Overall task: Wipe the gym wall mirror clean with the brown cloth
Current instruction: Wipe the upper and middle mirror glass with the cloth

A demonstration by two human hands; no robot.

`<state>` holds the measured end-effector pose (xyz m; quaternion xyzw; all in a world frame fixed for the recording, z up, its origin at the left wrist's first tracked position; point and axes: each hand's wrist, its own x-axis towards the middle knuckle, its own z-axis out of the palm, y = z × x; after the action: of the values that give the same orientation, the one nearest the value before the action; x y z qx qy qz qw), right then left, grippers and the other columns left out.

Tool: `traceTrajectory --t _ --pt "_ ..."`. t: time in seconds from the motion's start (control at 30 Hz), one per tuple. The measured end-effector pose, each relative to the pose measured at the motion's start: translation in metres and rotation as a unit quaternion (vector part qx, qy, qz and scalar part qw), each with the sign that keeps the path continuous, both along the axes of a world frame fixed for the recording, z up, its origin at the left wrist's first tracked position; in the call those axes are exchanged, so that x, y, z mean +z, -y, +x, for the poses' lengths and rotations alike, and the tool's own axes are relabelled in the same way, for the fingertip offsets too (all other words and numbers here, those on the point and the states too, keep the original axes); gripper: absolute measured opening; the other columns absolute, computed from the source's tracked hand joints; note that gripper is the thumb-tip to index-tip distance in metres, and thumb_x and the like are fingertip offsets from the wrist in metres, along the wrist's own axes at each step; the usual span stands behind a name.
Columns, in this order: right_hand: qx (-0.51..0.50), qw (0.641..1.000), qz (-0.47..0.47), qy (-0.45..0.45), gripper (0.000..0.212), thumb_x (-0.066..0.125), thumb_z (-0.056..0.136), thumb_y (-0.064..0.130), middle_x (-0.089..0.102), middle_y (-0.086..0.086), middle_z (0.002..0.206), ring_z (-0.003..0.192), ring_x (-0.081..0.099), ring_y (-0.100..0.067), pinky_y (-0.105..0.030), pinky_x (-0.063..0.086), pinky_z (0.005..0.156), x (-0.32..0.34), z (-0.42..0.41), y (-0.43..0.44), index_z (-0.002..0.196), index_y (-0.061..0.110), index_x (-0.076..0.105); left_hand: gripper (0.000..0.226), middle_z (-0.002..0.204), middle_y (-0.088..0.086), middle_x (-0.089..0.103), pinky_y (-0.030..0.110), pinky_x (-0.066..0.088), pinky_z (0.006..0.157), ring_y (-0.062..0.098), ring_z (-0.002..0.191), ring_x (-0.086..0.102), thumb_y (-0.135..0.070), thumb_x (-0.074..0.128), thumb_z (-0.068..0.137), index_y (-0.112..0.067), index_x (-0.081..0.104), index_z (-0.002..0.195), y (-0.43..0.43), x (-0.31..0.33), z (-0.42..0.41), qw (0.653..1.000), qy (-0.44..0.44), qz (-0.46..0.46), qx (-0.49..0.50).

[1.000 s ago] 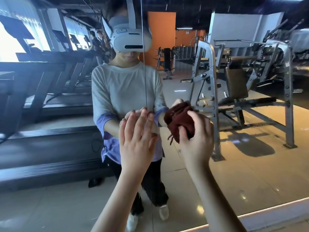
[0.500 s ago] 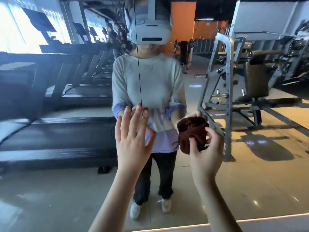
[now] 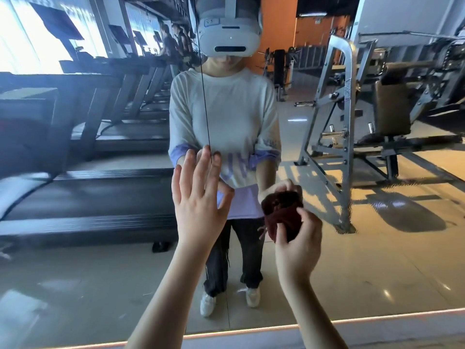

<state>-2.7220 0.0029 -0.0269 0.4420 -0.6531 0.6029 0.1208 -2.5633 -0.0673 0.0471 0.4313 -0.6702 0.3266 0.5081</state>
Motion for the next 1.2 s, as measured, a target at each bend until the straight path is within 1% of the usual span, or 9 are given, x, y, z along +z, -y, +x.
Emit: traceTrajectory --t 0.17,0.3,0.37,0.57,0.73,0.9,0.97,1.1,1.2 --pt "0.054 0.995 0.042 -0.077 0.061 0.087 0.059 -0.004 0.066 -0.014 0.104 0.094 0.065 -0.032 -0.039 0.056 0.071 -0.011 0.014 0.000 0.110 0.010 0.057 0.062 0.150 0.014 0.048 0.047 0.023 0.119 0.035 0.142 0.036 -0.027 0.073 0.087 -0.008 0.053 0.142 0.000 -0.001 0.002 1.000 0.009 0.005 -0.002" --pt "-0.001 0.995 -0.006 0.096 0.047 0.079 0.074 -0.001 0.061 -0.017 0.116 0.103 0.062 -0.033 -0.033 0.051 0.074 0.005 -0.007 -0.002 0.116 0.001 0.058 0.067 0.148 0.015 0.050 0.049 0.027 0.117 0.036 0.141 0.037 -0.023 0.077 0.083 -0.009 0.048 0.143 0.000 0.001 0.001 1.000 0.010 0.004 -0.007" --pt "-0.015 0.991 -0.007 0.133 0.047 0.077 0.076 0.000 0.060 -0.017 0.118 0.106 0.061 -0.034 -0.030 0.046 0.076 0.009 -0.009 -0.002 0.119 0.000 0.056 0.065 0.147 0.016 0.050 0.050 0.031 0.115 0.036 0.140 0.038 -0.020 0.076 0.083 -0.008 0.050 0.141 -0.001 0.002 -0.001 1.000 0.002 0.003 -0.011" --pt "0.025 0.998 -0.052 -0.036 0.042 0.075 0.074 0.002 0.063 -0.016 0.113 0.103 0.061 -0.034 -0.032 0.049 0.078 0.042 -0.008 0.005 0.114 0.002 0.061 0.065 0.149 0.005 0.040 0.053 0.039 0.108 0.032 0.139 0.039 -0.022 0.070 0.082 -0.006 0.050 0.142 -0.010 0.009 -0.010 0.999 0.014 0.018 -0.048" --pt "-0.013 0.990 -0.134 0.035 0.040 0.061 0.086 0.018 0.060 -0.017 0.121 0.112 0.057 -0.033 -0.039 0.052 0.086 0.077 -0.028 0.013 0.124 0.005 0.059 0.060 0.148 0.004 0.040 0.051 0.043 0.106 0.030 0.137 0.041 -0.027 0.063 0.087 -0.010 0.048 0.143 -0.012 0.011 -0.017 0.998 0.027 0.024 -0.054" --pt "0.013 0.978 -0.140 -0.152 0.035 0.063 0.082 0.012 0.065 -0.018 0.112 0.103 0.053 -0.024 -0.024 0.045 0.082 0.081 -0.026 0.015 0.117 0.008 0.066 0.057 0.145 0.003 0.042 0.046 0.039 0.106 0.028 0.133 0.042 -0.028 0.064 0.086 -0.010 0.052 0.139 -0.012 0.012 -0.019 0.999 0.016 0.011 -0.045" --pt "-0.006 0.976 -0.164 -0.145 0.036 0.065 0.083 0.011 0.065 -0.017 0.113 0.102 0.055 -0.024 -0.029 0.048 0.082 0.103 -0.038 0.019 0.119 0.008 0.067 0.060 0.142 0.002 0.043 0.043 0.037 0.107 0.027 0.131 0.042 -0.022 0.073 0.082 -0.011 0.051 0.138 -0.012 0.014 -0.020 0.999 0.009 0.008 -0.043" --pt "-0.033 0.979 -0.199 0.000 0.040 0.065 0.086 0.014 0.062 -0.015 0.119 0.107 0.059 -0.032 -0.036 0.050 0.083 0.146 -0.055 0.022 0.126 0.009 0.065 0.066 0.143 0.003 0.044 0.049 0.039 0.108 0.029 0.134 0.041 -0.017 0.081 0.077 -0.009 0.054 0.137 -0.013 0.022 -0.022 0.999 0.006 -0.004 -0.044" --pt "-0.033 0.975 -0.198 -0.098 0.038 0.063 0.087 0.013 0.063 -0.017 0.117 0.104 0.057 -0.033 -0.033 0.046 0.084 0.148 -0.040 0.026 0.125 0.007 0.066 0.072 0.150 0.002 0.039 0.049 0.035 0.113 0.030 0.140 0.038 -0.028 0.077 0.081 -0.012 0.048 0.145 -0.009 0.029 -0.027 0.999 0.011 0.007 -0.051"
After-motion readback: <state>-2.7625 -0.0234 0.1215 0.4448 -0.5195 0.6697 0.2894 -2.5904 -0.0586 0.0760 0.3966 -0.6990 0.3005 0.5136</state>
